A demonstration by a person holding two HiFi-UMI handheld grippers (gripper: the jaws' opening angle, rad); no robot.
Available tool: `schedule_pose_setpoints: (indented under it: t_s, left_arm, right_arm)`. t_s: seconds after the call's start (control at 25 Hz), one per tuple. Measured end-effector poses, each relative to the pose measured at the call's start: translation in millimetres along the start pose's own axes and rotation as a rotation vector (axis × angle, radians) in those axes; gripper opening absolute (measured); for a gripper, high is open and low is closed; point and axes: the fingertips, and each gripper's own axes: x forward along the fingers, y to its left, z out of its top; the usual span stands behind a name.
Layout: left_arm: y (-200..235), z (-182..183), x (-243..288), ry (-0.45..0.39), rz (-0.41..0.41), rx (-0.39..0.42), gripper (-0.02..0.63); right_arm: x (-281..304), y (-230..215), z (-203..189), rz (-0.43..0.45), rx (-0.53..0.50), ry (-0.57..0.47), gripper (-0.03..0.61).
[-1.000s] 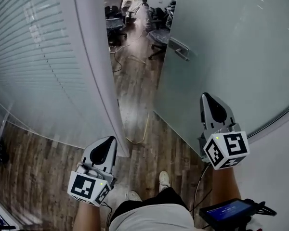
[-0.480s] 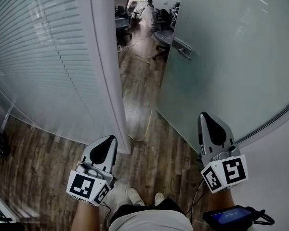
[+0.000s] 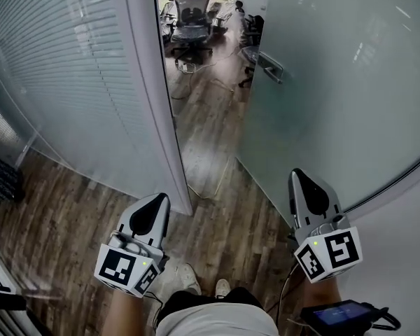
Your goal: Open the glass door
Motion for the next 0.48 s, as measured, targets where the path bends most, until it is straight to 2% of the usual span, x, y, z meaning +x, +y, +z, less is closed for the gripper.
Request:
schedule_pose_setpoints:
  t_s: [0.12, 0.28, 0.48]
  left_arm:
    - [-19, 7, -10, 0.003, 0.036, 0.007, -0.002]
    - [-39, 9, -27, 0.006, 0.089, 0.022, -0.002]
    - [-36, 23, -58, 0.002, 0.168, 0.022, -0.002]
  right_arm:
    - [-13, -3, 10, 0.042, -0.002, -0.006, 0.003]
    - [-22, 3, 4, 0.112, 0.007, -0.011, 0.003]
    - [-23, 29, 7, 0.199, 0.025, -0.021, 0.002]
